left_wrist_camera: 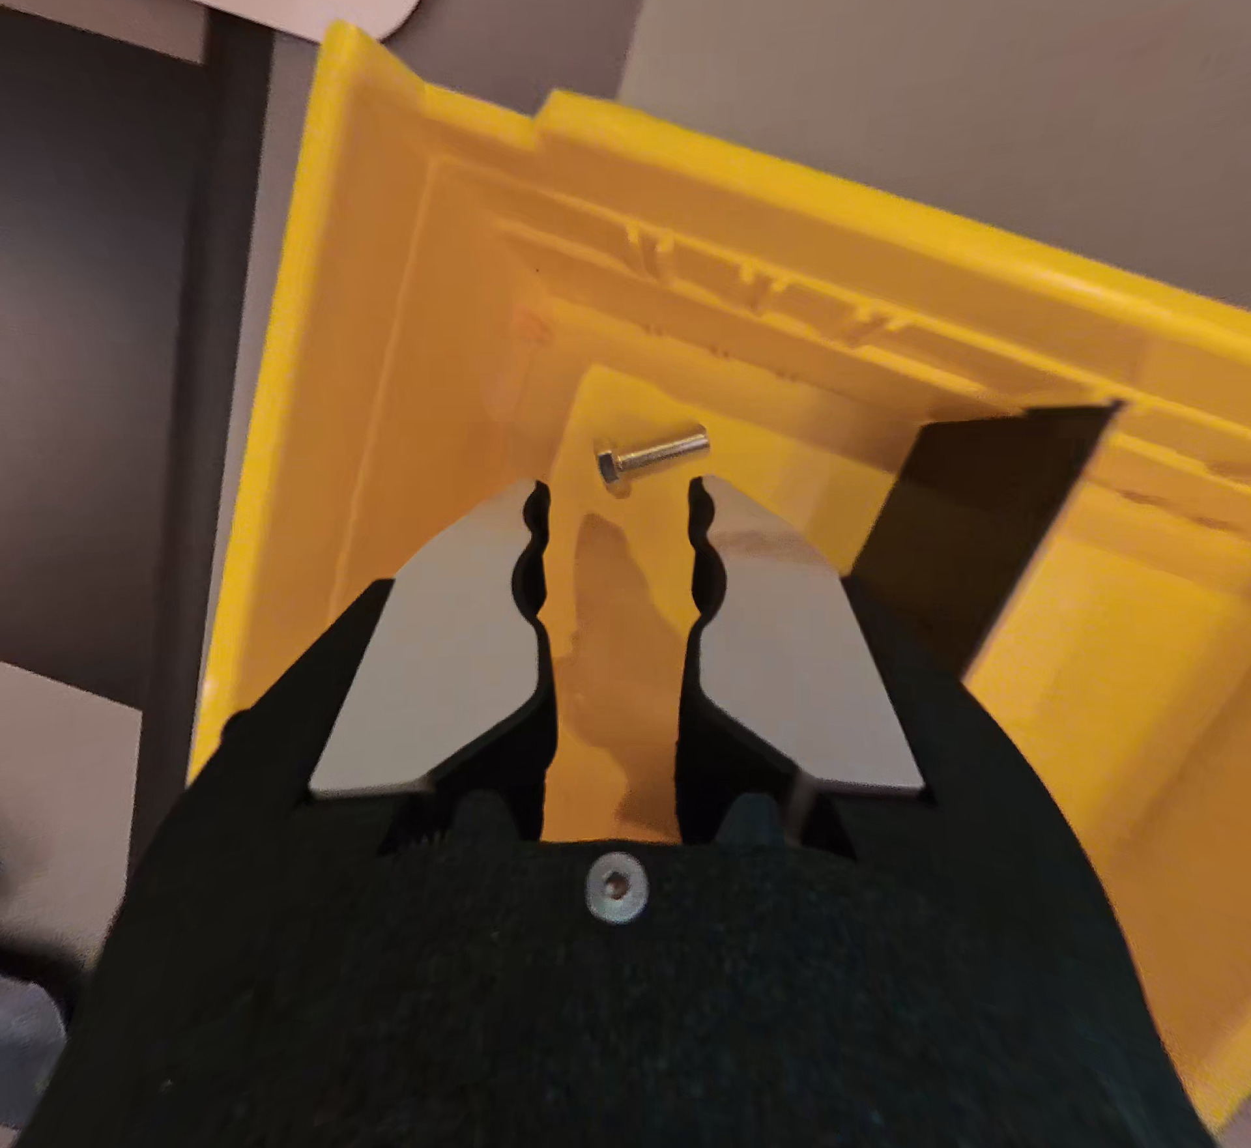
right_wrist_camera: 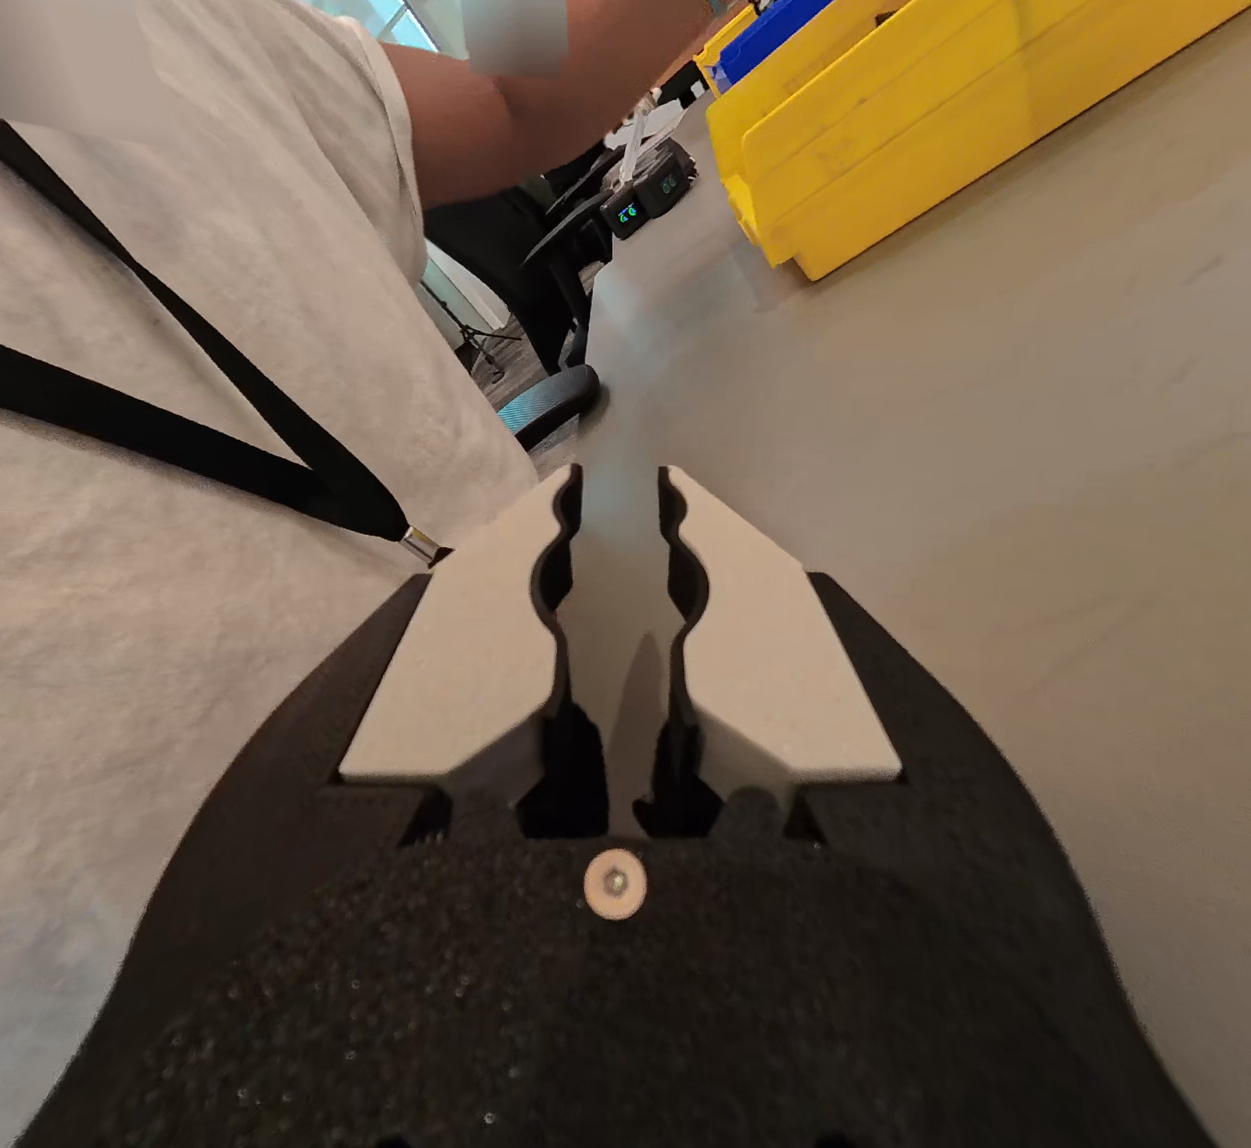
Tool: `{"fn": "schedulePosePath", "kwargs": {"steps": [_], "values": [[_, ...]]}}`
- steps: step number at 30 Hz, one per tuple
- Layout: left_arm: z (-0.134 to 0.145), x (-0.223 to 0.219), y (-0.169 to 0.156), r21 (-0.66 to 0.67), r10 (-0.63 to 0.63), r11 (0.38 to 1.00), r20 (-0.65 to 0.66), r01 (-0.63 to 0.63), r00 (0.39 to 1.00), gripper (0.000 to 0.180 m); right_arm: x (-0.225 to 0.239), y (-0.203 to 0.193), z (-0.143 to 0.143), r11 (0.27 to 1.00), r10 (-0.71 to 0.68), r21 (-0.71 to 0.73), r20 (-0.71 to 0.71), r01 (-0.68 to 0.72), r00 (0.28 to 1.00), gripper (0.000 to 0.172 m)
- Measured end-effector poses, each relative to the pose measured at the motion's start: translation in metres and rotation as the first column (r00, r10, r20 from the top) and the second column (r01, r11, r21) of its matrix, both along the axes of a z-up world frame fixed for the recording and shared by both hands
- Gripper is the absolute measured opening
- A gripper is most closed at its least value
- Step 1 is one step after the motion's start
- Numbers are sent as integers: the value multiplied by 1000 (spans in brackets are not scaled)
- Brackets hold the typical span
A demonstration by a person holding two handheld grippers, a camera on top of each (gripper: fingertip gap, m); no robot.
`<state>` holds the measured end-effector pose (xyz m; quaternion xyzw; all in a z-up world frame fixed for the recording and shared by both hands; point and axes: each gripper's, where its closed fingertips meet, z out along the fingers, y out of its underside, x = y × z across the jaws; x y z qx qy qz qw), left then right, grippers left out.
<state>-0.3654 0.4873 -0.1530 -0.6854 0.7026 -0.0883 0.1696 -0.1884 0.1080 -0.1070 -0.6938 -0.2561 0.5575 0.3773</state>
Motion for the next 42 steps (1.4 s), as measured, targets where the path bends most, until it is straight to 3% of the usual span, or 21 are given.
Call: {"fn": "schedulePosePath", "kwargs": {"steps": [6, 11, 14, 18, 22, 26, 29, 32, 34, 37, 42], "values": [[-34, 4, 6, -31, 10, 999, -103, -13, 995, 24, 11, 7, 7, 999, -47, 0, -41, 47, 998, 22], [-38, 6, 6, -37, 40, 998, -103, -44, 994, 20, 12, 6, 11, 999, -40, -1, -64, 40, 997, 22], [-36, 0, 10, 25, 51, 999, -136, -48, 989, 20, 7, 2, 10, 1000, -23, 1, -52, 23, 998, 22], [-8, -2, 9, 84, 106, 991, -56, -101, 993, 20, 1, -4, 8, 1000, -3, 29, -17, 3, 1000, 22], [58, 6, -2, 145, 153, 973, 172, -179, 973, 20, -1, -4, 3, 998, -3, 65, 39, 1, 999, 22], [135, 40, -51, 197, 89, 962, 436, -191, 896, 20, 8, 26, 13, 984, -130, 125, 50, 123, 990, 21], [165, 86, -113, 285, -41, 948, 554, -143, 831, 20, 25, 68, 30, 946, -299, 154, 64, 286, 952, 22], [162, 130, -174, 458, -187, 882, 561, -114, 807, 20, 34, 95, 58, 904, -387, 185, -25, 384, 922, 22], [153, 151, -207, 601, -276, 791, 519, -116, 809, 20, 37, 104, 66, 879, -421, 218, -61, 424, 905, 22], [140, 170, -247, 714, -360, 691, 480, -117, 800, 20, 33, 96, 72, 879, -401, 220, -141, 423, 905, 22], [123, 174, -278, 737, -347, 657, 481, -157, 805, 20, 17, 78, 75, 891, -350, 241, -174, 385, 920, 21]]}}
